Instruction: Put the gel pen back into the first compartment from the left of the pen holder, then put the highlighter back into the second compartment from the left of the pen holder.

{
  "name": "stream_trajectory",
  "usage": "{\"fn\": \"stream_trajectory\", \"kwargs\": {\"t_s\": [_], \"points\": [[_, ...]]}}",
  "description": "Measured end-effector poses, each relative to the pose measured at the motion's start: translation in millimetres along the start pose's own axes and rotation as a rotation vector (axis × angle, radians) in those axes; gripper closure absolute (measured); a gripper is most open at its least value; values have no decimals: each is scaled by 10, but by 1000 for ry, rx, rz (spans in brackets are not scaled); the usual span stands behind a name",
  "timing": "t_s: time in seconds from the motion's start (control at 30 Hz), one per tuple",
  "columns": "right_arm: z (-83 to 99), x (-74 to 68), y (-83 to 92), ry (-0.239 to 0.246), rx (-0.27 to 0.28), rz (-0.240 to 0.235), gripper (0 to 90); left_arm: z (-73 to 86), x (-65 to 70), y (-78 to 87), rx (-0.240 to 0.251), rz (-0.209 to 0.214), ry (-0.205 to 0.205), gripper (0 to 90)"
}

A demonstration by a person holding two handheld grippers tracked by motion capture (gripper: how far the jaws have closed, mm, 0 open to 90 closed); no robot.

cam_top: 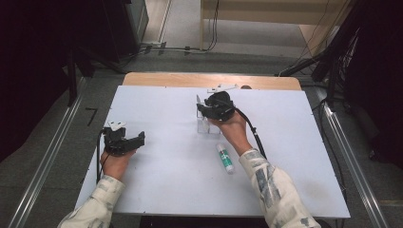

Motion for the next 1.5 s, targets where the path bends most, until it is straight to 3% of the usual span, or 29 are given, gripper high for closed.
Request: {"fn": "stream_trajectory", "kwargs": {"t_s": [0.3,0.83,1.27,1.5], "points": [[101,21,228,-3,34,-14,456,1,2,-1,0,-1,0,169],[422,92,616,-11,41,3,374,3,11,-14,-3,-6,-1,169],[759,217,752,-62,-3,12,357,5,14,-13,-4,-10,-3,169],[832,237,817,-62,-11,35,355,3,10,-10,-1,-10,0,169]]}}
Point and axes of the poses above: each handheld gripper's, and its own axes: y roughly backward along the jaws, z roughly out of its underside, x roughly to its right, the point moved 3 cm from there along -y, roughly forward along the jaws, and after that the axes turned 14 degrees about -z, right-handed, at the moved point
